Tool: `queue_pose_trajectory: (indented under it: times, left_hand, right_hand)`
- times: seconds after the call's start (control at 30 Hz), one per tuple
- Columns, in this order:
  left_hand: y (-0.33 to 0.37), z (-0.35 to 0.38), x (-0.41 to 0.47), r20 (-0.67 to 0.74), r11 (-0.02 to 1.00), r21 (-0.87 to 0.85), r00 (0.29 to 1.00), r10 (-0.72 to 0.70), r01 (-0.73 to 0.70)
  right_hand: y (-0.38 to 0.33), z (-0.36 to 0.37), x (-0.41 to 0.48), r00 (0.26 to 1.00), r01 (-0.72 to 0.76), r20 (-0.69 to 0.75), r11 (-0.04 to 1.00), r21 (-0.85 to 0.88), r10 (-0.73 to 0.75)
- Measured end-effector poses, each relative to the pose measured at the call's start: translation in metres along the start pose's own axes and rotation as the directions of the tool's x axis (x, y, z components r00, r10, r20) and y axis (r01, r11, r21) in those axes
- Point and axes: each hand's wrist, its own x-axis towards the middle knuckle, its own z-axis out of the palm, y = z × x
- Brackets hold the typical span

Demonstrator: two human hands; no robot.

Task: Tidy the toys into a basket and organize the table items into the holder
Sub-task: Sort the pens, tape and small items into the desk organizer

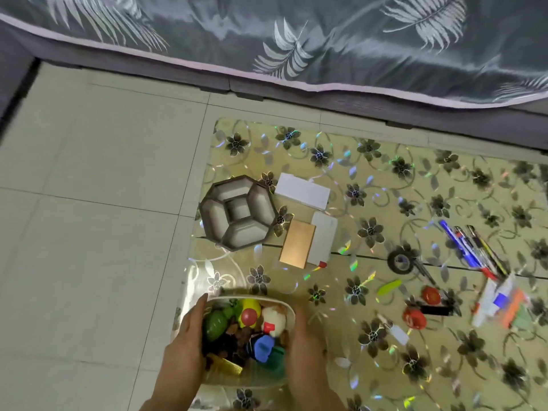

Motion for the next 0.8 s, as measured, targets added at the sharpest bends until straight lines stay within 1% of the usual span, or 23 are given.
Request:
queue_pose_trajectory:
  times: [0.03, 0.07, 0.1, 0.13, 0.17, 0.2, 0.27, 0.33, 0.4, 0.43, 0.5, 0.57, 0.63, 0.77, 0.8]
  left_hand:
    - [-0.001, 0.000, -0.001, 0.009, 1.000, -0.003, 1.000, -0.018, 0.018]
    - [0.000, -0.001, 0.005, 0.004, 1.000, -0.010, 1.000, -0.026, 0.026]
    - [0.003, -0.003, 0.007, -0.009, 1.000, 0.001, 1.000, 0.010, -0.010]
    - [0.008, -0.009, 0.012, -0.045, 0.997, 0.006, 0.996, 0.078, -0.078]
    - [0.014, -0.015, 0.021, -0.099, 0.991, -0.006, 0.986, 0.131, -0.133]
    - [0.022, -0.024, 0.028, -0.153, 0.984, -0.039, 0.974, 0.168, -0.176]
    - [0.041, -0.042, 0.058, -0.251, 0.975, -0.066, 0.949, 0.189, -0.212]
    - [0.060, -0.056, 0.093, -0.320, 0.970, -0.062, 0.925, 0.205, -0.236]
    - [0.070, -0.062, 0.132, -0.291, 0.984, -0.082, 0.948, 0.128, -0.158]
    - [0.073, -0.063, 0.147, -0.260, 0.991, -0.087, 0.963, 0.074, -0.099]
    - [0.074, -0.062, 0.168, -0.206, 0.997, -0.080, 0.979, 0.007, -0.024]
    - [0.075, -0.058, 0.179, -0.195, 0.999, -0.027, 0.981, 0.015, -0.021]
    - [0.073, -0.054, 0.182, -0.196, 0.999, 0.017, 0.980, 0.034, -0.032]
    - [0.072, -0.047, 0.183, -0.214, 0.997, 0.069, 0.976, 0.031, -0.017]
    - [0.073, -0.045, 0.183, -0.217, 0.997, 0.077, 0.976, 0.030, -0.014]
  right_hand:
    - [-0.002, -0.003, 0.000, 0.999, -0.019, 0.036, 0.999, -0.039, 0.020]
    - [-0.004, -0.005, 0.005, 0.997, 0.012, 0.077, 0.997, -0.071, -0.007]
    - [-0.010, -0.012, 0.007, 0.992, 0.053, 0.121, 0.995, -0.084, -0.043]
    - [-0.015, -0.018, 0.016, 0.994, 0.001, 0.107, 1.000, 0.015, -0.002]
    - [-0.020, -0.028, 0.029, 0.996, -0.037, 0.083, 0.996, 0.083, 0.031]
    - [-0.027, -0.038, 0.037, 0.998, -0.059, 0.042, 0.980, 0.189, 0.052]
    - [-0.040, -0.056, 0.072, 0.997, -0.006, -0.072, 0.944, 0.330, 0.032]
    - [-0.050, -0.068, 0.113, 0.985, 0.064, -0.171, 0.951, 0.303, -0.012]
    - [-0.058, -0.073, 0.152, 0.984, 0.072, -0.174, 0.976, 0.205, -0.036]
    - [-0.062, -0.075, 0.166, 0.989, 0.040, -0.149, 0.984, 0.176, -0.013]
    - [-0.068, -0.070, 0.185, 0.994, -0.006, -0.107, 0.983, 0.182, 0.026]
    - [-0.071, -0.064, 0.195, 0.996, -0.028, -0.075, 0.981, 0.194, 0.043]
    - [-0.072, -0.058, 0.196, 0.999, -0.014, -0.041, 0.980, 0.199, 0.023]
    - [-0.066, -0.061, 0.193, 0.999, 0.002, -0.041, 0.983, 0.186, 0.006]
    - [-0.063, -0.065, 0.192, 1.000, 0.008, -0.020, 0.984, 0.179, -0.004]
